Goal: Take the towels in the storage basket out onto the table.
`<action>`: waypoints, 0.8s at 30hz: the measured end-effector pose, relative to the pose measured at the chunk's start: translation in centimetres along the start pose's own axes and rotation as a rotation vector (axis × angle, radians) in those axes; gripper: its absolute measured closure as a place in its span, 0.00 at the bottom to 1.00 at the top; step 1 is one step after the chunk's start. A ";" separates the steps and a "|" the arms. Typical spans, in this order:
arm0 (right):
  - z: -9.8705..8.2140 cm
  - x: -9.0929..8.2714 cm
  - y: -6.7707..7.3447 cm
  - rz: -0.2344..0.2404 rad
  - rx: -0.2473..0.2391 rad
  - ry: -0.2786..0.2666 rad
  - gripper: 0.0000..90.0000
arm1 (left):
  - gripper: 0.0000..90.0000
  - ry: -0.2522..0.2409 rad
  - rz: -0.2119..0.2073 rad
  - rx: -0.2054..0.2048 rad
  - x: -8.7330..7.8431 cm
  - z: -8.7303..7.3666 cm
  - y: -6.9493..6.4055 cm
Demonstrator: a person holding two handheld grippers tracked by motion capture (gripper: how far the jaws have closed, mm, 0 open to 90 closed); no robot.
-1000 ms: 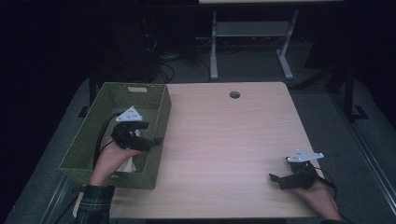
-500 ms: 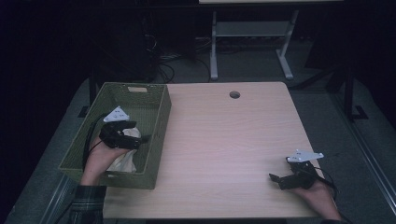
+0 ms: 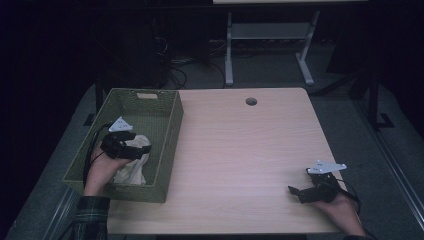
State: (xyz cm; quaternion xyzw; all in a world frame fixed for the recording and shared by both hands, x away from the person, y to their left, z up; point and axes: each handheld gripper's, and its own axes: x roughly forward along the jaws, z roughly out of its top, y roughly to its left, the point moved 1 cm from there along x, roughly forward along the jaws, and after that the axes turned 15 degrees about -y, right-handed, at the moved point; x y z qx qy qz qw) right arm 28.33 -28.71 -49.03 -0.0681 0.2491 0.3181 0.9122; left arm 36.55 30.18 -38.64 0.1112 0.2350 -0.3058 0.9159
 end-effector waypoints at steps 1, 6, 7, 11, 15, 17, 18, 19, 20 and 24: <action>0.0 0.0 0.0 0.000 0.001 0.000 0.03 | 0.23 0.012 0.004 -0.002 0.1 -0.2 0.1; 0.0 0.0 0.0 0.000 0.000 0.000 0.03 | 0.23 0.052 0.013 -0.022 0.5 -0.8 0.7; 0.0 0.0 0.0 0.000 0.000 0.000 0.03 | 0.23 0.052 0.013 -0.022 0.5 -0.8 0.7; 0.0 0.0 0.0 0.000 0.001 0.000 0.03 | 0.23 0.082 0.012 -0.038 0.9 -1.2 0.9; 0.0 0.0 0.0 0.000 0.000 0.000 0.03 | 0.24 0.122 0.030 -0.054 1.3 -1.5 1.1; 0.0 0.0 0.0 0.000 0.000 0.000 0.03 | 0.24 0.142 0.036 -0.062 1.5 -1.7 1.2; 0.0 0.0 0.0 0.000 0.000 0.000 0.02 | 0.24 0.153 0.035 -0.067 1.6 -1.7 1.2; 0.0 0.0 0.0 0.000 0.000 0.000 0.03 | 0.24 0.163 0.036 -0.070 1.7 -1.8 1.2; 0.0 0.0 0.0 0.000 0.000 0.000 0.03 | 0.24 0.175 0.035 -0.074 1.9 -1.9 1.2; 0.0 0.0 0.0 0.000 0.000 0.001 0.03 | 0.24 0.222 0.037 -0.078 2.4 -2.2 1.3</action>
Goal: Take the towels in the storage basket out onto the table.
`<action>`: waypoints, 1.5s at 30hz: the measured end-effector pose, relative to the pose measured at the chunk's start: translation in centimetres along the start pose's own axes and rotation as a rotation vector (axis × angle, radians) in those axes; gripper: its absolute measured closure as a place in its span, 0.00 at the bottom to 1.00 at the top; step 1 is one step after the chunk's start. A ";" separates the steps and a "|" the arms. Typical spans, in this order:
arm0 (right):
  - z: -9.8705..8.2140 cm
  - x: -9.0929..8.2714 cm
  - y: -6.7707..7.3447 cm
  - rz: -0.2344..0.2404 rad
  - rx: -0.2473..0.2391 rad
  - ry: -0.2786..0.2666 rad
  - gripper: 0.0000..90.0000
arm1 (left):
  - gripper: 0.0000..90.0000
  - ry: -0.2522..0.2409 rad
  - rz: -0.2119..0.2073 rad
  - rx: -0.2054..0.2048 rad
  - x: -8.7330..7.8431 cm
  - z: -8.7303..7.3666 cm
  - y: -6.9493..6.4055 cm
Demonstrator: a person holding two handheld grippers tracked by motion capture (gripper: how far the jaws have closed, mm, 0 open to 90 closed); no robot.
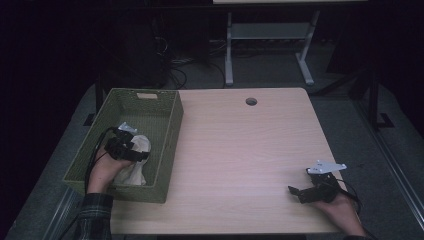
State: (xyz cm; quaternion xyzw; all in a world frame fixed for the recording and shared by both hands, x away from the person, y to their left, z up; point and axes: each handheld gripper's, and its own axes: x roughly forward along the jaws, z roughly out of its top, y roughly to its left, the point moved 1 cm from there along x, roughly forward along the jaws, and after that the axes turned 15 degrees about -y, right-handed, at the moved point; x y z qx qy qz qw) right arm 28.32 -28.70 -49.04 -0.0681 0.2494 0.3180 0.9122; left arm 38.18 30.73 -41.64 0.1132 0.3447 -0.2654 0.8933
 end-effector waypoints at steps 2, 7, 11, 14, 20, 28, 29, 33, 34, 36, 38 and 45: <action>0.0 0.0 0.0 0.000 0.001 0.000 0.03 | 0.25 0.017 0.007 -0.001 0.2 -0.1 0.0; 0.0 0.0 0.0 -0.001 0.001 0.000 0.03 | 0.25 0.069 0.010 -0.012 0.7 -0.3 0.1; 0.0 0.0 0.0 -0.001 0.001 0.000 0.03 | 0.29 0.102 0.012 -0.032 0.9 -0.5 0.1; 0.0 0.0 0.0 -0.001 0.001 0.000 0.03 | 0.35 0.112 0.005 -0.036 1.0 -0.6 0.1; 0.0 0.0 0.0 0.000 0.001 0.000 0.03 | 0.56 0.160 0.013 -0.037 1.2 -0.8 0.0; 0.0 0.0 0.0 0.000 0.000 0.000 0.03 | 0.87 0.167 0.007 -0.072 0.8 -0.7 0.2; 0.0 0.0 0.0 0.000 0.000 0.000 0.03 | 0.88 0.154 0.016 -0.074 0.6 -0.6 0.2; 0.0 0.0 0.0 0.000 0.000 -0.001 0.03 | 0.89 0.094 0.031 -0.087 -0.1 -0.3 0.4; 0.0 0.0 0.0 0.000 0.000 -0.001 0.03 | 0.89 0.074 0.036 -0.091 -0.3 -0.2 0.5; 0.0 0.0 0.0 0.000 0.000 -0.001 0.03 | 0.89 0.032 0.036 -0.102 -0.8 0.0 0.7; 0.0 0.0 0.0 0.000 0.000 -0.001 0.03 | 0.89 -0.011 0.032 -0.114 -1.2 0.1 0.8; 0.0 0.0 0.0 0.000 0.000 0.000 0.03 | 0.89 -0.144 -0.009 -0.153 -2.7 0.5 1.2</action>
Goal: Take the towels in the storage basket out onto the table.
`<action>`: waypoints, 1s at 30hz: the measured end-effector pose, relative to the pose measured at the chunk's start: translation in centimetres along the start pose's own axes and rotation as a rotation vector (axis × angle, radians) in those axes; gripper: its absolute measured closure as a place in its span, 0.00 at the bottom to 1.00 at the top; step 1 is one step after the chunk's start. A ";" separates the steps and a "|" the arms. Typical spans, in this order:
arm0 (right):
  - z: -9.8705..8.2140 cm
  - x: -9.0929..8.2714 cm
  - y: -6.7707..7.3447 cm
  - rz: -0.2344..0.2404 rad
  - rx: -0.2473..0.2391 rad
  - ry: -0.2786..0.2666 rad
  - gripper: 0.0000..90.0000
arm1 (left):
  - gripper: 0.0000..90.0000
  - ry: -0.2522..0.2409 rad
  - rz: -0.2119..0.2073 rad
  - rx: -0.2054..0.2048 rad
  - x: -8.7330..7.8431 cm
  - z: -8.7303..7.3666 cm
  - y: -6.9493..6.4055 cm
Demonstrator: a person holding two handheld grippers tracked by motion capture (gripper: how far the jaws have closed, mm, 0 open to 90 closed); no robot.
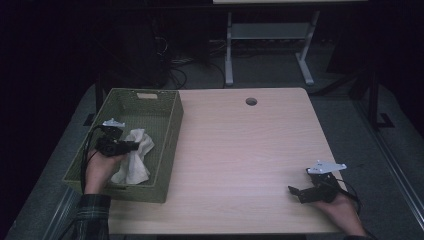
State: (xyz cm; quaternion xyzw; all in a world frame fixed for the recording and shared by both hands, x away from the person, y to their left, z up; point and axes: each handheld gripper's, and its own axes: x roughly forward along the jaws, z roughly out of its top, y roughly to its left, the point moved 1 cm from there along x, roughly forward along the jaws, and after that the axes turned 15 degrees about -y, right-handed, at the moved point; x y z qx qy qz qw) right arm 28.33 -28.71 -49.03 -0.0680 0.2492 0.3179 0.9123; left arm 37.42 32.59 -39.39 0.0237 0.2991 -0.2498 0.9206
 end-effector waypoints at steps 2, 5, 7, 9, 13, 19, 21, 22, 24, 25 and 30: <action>0.0 0.0 0.0 0.000 0.000 0.000 0.03 | 0.89 -0.036 -0.020 -0.013 -0.4 0.2 0.1; 0.0 0.0 0.0 0.000 0.000 0.000 0.03 | 0.89 -0.079 -0.042 -0.025 -0.8 0.4 0.1; 0.0 0.0 0.0 0.000 0.000 0.000 0.03 | 0.89 -0.101 -0.055 -0.026 -1.1 0.5 0.1; 0.0 0.0 0.0 0.000 0.000 0.000 0.03 | 0.89 -0.135 -0.062 -0.038 -1.5 0.7 0.0; 0.0 0.0 0.0 0.000 0.000 0.000 0.03 | 0.89 -0.201 -0.087 -0.047 -2.3 1.2 0.1; 0.0 0.0 0.0 0.001 0.000 0.000 0.03 | 0.90 -0.295 -0.112 -0.071 -3.4 1.9 0.1; 0.0 0.0 0.0 0.000 0.000 0.000 0.03 | 0.90 -0.318 -0.113 -0.069 -3.7 2.2 0.1; 0.0 0.0 0.0 0.000 0.000 0.000 0.03 | 0.90 -0.331 -0.116 -0.066 -3.8 2.4 0.0; 0.0 0.0 0.0 0.000 0.000 0.000 0.03 | 0.90 -0.356 -0.121 -0.066 -4.1 2.7 -0.2; 0.0 0.0 0.0 0.000 0.000 0.000 0.03 | 0.90 -0.370 -0.122 -0.068 -4.2 2.9 -0.3; 0.0 0.0 0.0 0.000 0.000 0.000 0.03 | 0.90 -0.423 -0.137 -0.060 -4.9 4.0 -0.9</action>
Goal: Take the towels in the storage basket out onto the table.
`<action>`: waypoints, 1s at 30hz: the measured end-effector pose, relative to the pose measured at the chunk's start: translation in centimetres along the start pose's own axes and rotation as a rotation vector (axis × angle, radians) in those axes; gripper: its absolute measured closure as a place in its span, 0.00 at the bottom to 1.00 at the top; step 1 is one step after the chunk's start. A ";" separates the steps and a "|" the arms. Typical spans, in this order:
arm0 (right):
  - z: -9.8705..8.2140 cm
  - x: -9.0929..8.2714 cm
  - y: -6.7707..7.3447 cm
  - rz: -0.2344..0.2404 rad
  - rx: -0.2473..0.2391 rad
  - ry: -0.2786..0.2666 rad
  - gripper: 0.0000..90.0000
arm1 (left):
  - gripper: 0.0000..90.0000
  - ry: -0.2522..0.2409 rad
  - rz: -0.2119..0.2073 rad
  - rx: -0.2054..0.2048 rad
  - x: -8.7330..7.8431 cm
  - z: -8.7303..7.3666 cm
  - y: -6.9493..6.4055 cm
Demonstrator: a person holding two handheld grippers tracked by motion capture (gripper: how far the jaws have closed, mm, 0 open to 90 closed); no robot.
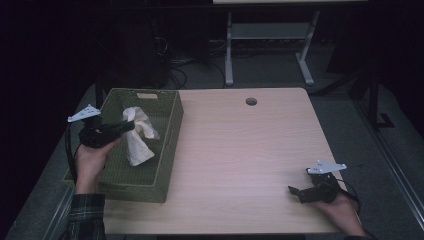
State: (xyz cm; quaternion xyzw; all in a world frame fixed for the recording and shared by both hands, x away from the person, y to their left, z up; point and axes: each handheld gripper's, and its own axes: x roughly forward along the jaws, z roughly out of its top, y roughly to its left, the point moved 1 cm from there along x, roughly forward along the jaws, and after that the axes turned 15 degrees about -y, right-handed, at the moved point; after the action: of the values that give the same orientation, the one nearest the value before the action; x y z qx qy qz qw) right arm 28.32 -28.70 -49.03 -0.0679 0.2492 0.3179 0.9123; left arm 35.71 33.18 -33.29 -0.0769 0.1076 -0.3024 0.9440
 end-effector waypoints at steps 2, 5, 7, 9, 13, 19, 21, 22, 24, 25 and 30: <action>0.0 0.0 0.0 0.000 0.000 0.000 0.03 | 0.90 -0.018 -0.009 0.003 -0.1 0.5 -0.2; 0.0 0.0 0.0 0.000 0.000 0.000 0.03 | 0.90 -0.045 -0.015 0.004 -0.2 1.1 -0.7; 0.0 0.0 0.0 0.000 0.000 0.000 0.03 | 0.90 -0.066 -0.019 0.001 -0.3 1.6 -1.0; 0.0 0.0 0.0 0.000 -0.001 0.000 0.03 | 0.90 -0.080 -0.031 0.007 -0.3 2.1 -1.3; 0.0 0.0 0.0 0.000 0.000 0.000 0.03 | 0.90 -0.107 -0.040 0.005 -0.3 3.0 -2.0; 0.0 0.0 0.0 0.000 0.000 0.000 0.03 | 0.90 -0.120 -0.072 0.030 0.0 4.2 -3.0; 0.0 0.0 0.0 0.000 -0.001 0.000 0.03 | 0.90 -0.121 -0.085 0.035 0.2 4.4 -3.4; 0.0 0.0 0.0 0.000 -0.001 0.000 0.03 | 0.90 -0.124 -0.091 0.035 0.4 4.6 -3.7; 0.0 0.0 0.0 0.000 -0.001 0.000 0.03 | 0.90 -0.126 -0.107 0.039 0.6 4.8 -4.1; 0.0 0.0 0.0 0.000 -0.001 0.000 0.03 | 0.90 -0.124 -0.114 0.046 0.8 4.9 -4.4; 0.0 0.0 0.0 0.001 -0.001 0.000 0.03 | 0.90 -0.129 -0.153 0.064 1.7 5.4 -5.9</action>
State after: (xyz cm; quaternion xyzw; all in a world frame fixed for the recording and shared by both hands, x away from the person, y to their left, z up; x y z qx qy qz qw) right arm 28.33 -28.72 -49.03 -0.0685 0.2492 0.3184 0.9121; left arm 35.17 27.83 -27.12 -0.0740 0.0308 -0.3714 0.9250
